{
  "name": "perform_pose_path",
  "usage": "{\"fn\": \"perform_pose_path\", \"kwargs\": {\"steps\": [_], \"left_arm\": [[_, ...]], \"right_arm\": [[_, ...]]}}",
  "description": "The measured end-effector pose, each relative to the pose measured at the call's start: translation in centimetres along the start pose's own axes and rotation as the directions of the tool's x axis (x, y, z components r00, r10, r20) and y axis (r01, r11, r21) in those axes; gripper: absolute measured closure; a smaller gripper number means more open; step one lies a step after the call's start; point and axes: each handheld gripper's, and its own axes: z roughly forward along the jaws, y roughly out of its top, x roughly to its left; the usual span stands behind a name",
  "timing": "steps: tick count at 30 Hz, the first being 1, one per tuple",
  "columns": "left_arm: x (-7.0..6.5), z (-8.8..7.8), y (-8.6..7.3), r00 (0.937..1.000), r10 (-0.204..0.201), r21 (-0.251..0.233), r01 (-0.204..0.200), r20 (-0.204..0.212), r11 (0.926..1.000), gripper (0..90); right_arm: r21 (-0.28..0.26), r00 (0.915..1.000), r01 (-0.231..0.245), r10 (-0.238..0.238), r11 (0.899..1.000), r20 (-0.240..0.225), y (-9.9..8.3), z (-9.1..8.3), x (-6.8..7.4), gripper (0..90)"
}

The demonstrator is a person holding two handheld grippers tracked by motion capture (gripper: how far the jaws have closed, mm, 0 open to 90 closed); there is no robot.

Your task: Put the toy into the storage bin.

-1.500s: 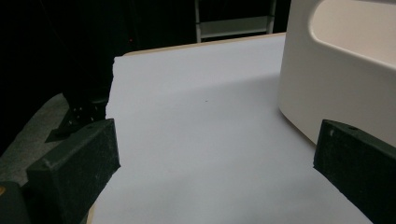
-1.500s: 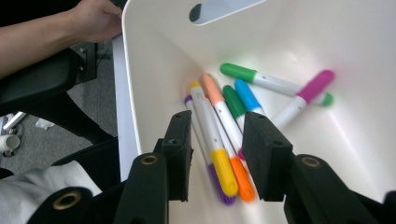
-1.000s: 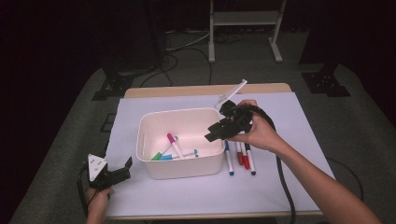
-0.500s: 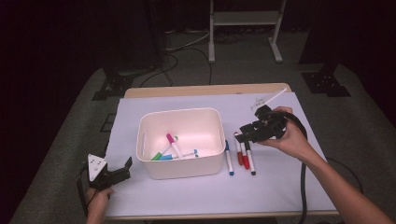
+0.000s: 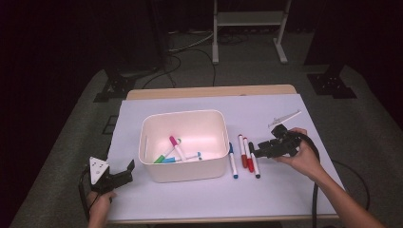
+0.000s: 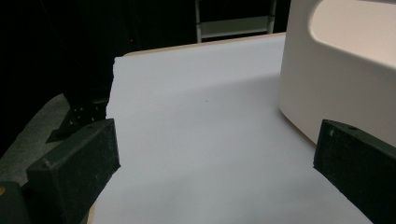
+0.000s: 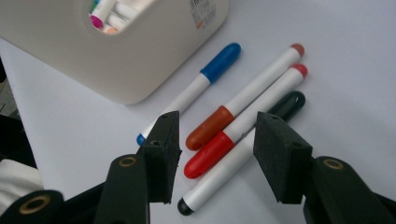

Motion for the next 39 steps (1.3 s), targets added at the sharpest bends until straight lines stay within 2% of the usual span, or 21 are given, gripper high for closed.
{"fn": "perform_pose_path", "kwargs": {"steps": [2, 7, 12, 14, 18, 22, 29, 31, 39], "left_arm": [[0.0, 0.0, 0.0, 1.0000, 0.000, 0.000, 0.000, 0.000, 1.0000, 0.0], [0.0, 0.0, 0.0, 1.0000, -0.001, 0.000, 0.001, -0.001, 1.0000, 0.0], [0.0, 0.0, 0.0, 1.0000, -0.002, -0.001, 0.002, 0.000, 1.0000, 0.0], [0.0, 0.0, 0.0, 1.0000, -0.002, -0.003, 0.002, 0.000, 1.0000, 0.0], [0.0, 0.0, 0.0, 1.0000, -0.001, -0.004, 0.001, 0.000, 1.0000, 0.0], [0.0, 0.0, 0.0, 1.0000, 0.001, -0.003, -0.001, 0.000, 1.0000, 0.0], [0.0, 0.0, 0.0, 1.0000, 0.001, -0.002, -0.001, 0.000, 1.0000, 0.0], [0.0, 0.0, 0.0, 1.0000, 0.001, -0.002, -0.001, -0.001, 1.0000, 0.0], [0.0, -0.1, 0.0, 1.0000, 0.003, -0.002, -0.003, 0.000, 1.0000, 0.0]], "right_arm": [[0.009, 0.9992, 0.013, -0.013, 1.000, 0.037, -0.3, 0.5, 0.0, 50.8], [0.026, 0.9962, 0.002, -0.005, 1.000, 0.087, -1.1, 1.7, -0.3, 50.7], [0.030, 0.9957, -0.025, 0.022, 0.999, 0.090, -1.7, 2.9, -0.8, 50.7], [0.033, 0.9937, -0.025, 0.021, 0.999, 0.110, -1.9, 3.2, -0.9, 50.8], [0.035, 0.9933, -0.030, 0.026, 0.999, 0.113, -1.9, 4.0, -0.9, 51.2], [0.039, 0.9865, -0.033, 0.027, 0.999, 0.161, -2.1, 4.6, -1.1, 53.5], [0.041, 0.9740, -0.047, 0.037, 0.998, 0.224, -3.1, 4.0, -1.5, 55.6], [0.036, 0.9731, -0.060, 0.051, 0.998, 0.225, -3.5, 3.6, -1.8, 58.4], [0.027, 0.9579, -0.085, 0.074, 0.996, 0.277, -4.8, 2.3, -2.4, 70.9]]}}
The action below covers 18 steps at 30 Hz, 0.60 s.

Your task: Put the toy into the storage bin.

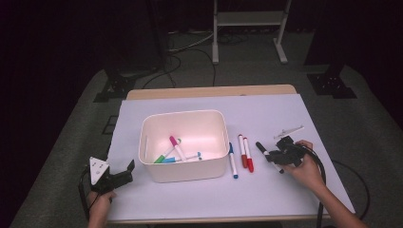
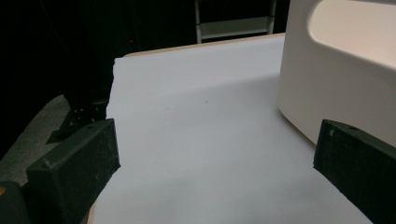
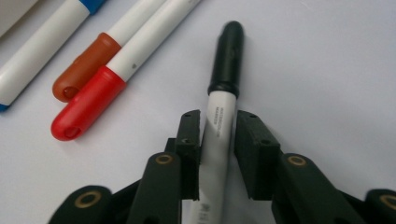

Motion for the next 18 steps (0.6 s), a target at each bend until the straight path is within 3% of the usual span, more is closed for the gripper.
{"fn": "perform_pose_path", "kwargs": {"steps": [5, 8, 18], "left_arm": [[0.0, 0.0, 0.0, 1.0000, -0.002, 0.000, 0.002, 0.000, 1.0000, 0.0], [0.0, 0.0, 0.0, 1.0000, -0.005, -0.002, 0.005, 0.000, 1.0000, 0.0], [0.0, 0.0, 0.0, 1.0000, 0.002, -0.002, -0.002, 0.000, 1.0000, 0.0]], "right_arm": [[-0.001, 0.9999, -0.011, 0.011, 1.000, 0.001, -0.3, -0.2, -0.4, 74.8], [-0.004, 0.9991, -0.040, 0.040, 0.999, -0.014, -0.4, -0.3, -0.7, 75.2], [-0.013, 0.9959, -0.066, 0.065, 0.998, -0.063, -0.6, -1.2, -0.9, 75.7]]}}
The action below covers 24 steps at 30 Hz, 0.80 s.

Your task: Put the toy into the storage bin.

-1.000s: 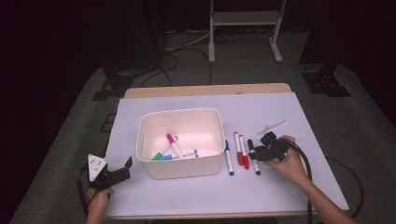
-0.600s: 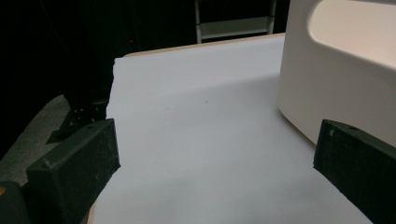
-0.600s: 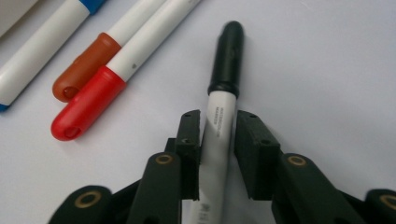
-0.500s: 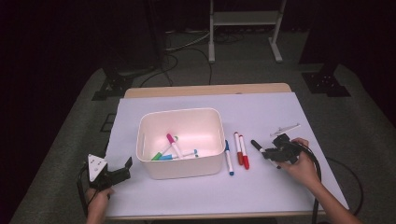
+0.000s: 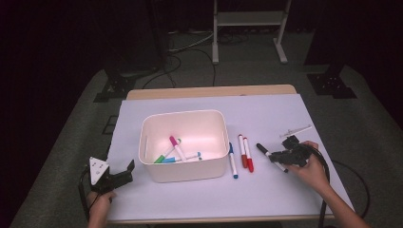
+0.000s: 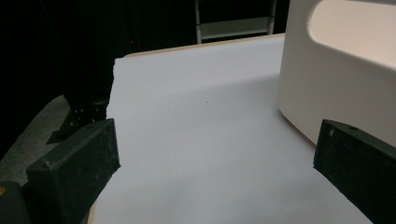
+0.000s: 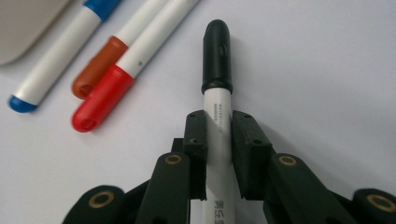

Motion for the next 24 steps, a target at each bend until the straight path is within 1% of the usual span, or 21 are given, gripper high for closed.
{"fn": "perform_pose_path", "kwargs": {"steps": [3, 6, 11, 14, 17, 21, 24], "left_arm": [[0.0, 0.0, 0.0, 1.0000, -0.005, -0.001, 0.005, 0.000, 1.0000, 0.0], [0.0, 0.0, 0.0, 1.0000, -0.001, 0.001, 0.001, 0.000, 1.0000, 0.0], [0.0, 0.0, 0.0, 1.0000, 0.001, 0.000, -0.001, -0.001, 1.0000, 0.0], [0.0, 0.0, 0.0, 1.0000, 0.002, 0.000, -0.002, 0.000, 1.0000, 0.0], [0.0, 0.0, 0.0, 1.0000, 0.001, 0.000, -0.001, -0.001, 1.0000, 0.0], [0.0, 0.0, 0.0, 1.0000, 0.003, -0.001, -0.003, -0.001, 1.0000, 0.0], [0.0, 0.0, 0.0, 1.0000, 0.004, 0.002, -0.004, 0.000, 1.0000, 0.0]], "right_arm": [[-0.019, 0.9994, -0.013, 0.013, 1.000, -0.033, 0.1, -0.7, 0.1, 75.7], [-0.027, 0.9985, -0.006, 0.004, 1.000, -0.054, 0.4, -1.4, 0.6, 75.7], [-0.054, 0.9959, 0.025, -0.029, 0.998, -0.085, 1.3, -2.9, 2.0, 75.7], [-0.078, 0.9928, 0.044, -0.052, 0.996, -0.107, 2.1, -4.0, 2.9, 75.7], [-0.096, 0.9885, 0.062, -0.075, 0.993, -0.132, 3.2, -5.1, 3.7, 75.7], [-0.111, 0.9830, 0.102, -0.117, 0.989, -0.141, 4.6, -6.6, 5.2, 75.7], [-0.123, 0.9766, 0.126, -0.144, 0.984, -0.160, 5.6, -7.4, 6.4, 75.7]]}}
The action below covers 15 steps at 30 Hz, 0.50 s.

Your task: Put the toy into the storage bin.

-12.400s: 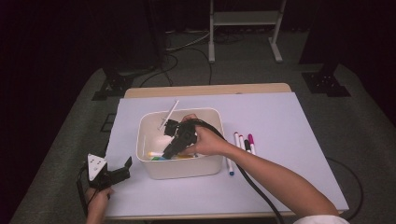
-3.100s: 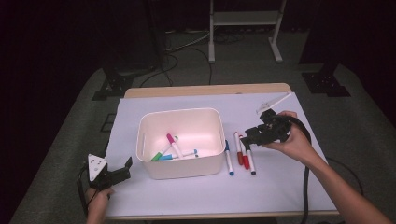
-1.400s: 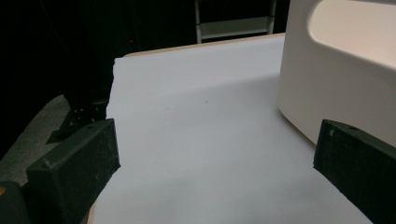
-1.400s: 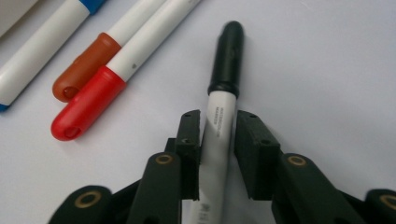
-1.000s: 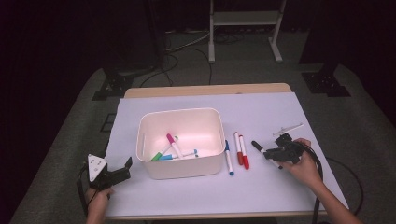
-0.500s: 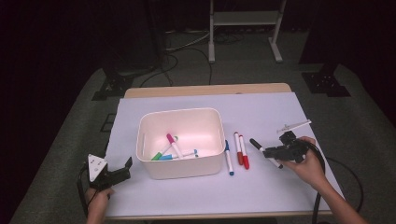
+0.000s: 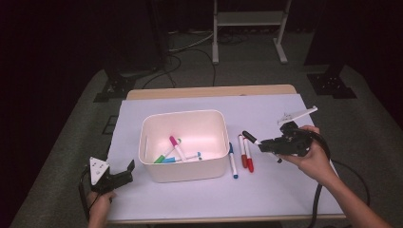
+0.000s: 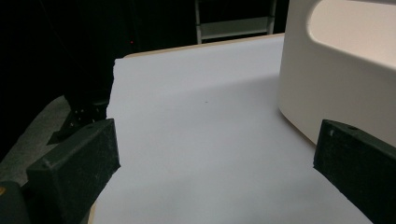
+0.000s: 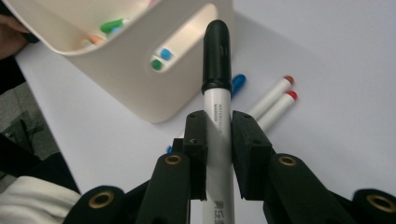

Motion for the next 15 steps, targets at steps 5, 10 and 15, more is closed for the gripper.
{"fn": "perform_pose_path", "kwargs": {"steps": [5, 10, 15], "left_arm": [[-0.1, 0.0, 0.0, 1.0000, -0.002, -0.005, 0.002, -0.001, 1.0000, 0.0], [0.0, 0.0, 0.0, 1.0000, -0.001, -0.002, 0.001, -0.001, 1.0000, 0.0], [0.0, 0.0, 0.0, 1.0000, -0.001, -0.003, 0.001, 0.000, 1.0000, 0.0]], "right_arm": [[-0.011, 0.9985, 0.048, -0.048, 0.999, -0.027, 1.8, -0.8, 1.7, 75.7], [-0.014, 0.9940, 0.092, -0.093, 0.996, -0.057, 3.9, -1.2, 3.4, 75.7], [-0.018, 0.9860, 0.136, -0.137, 0.991, -0.096, 5.9, -0.9, 5.0, 75.7]]}}
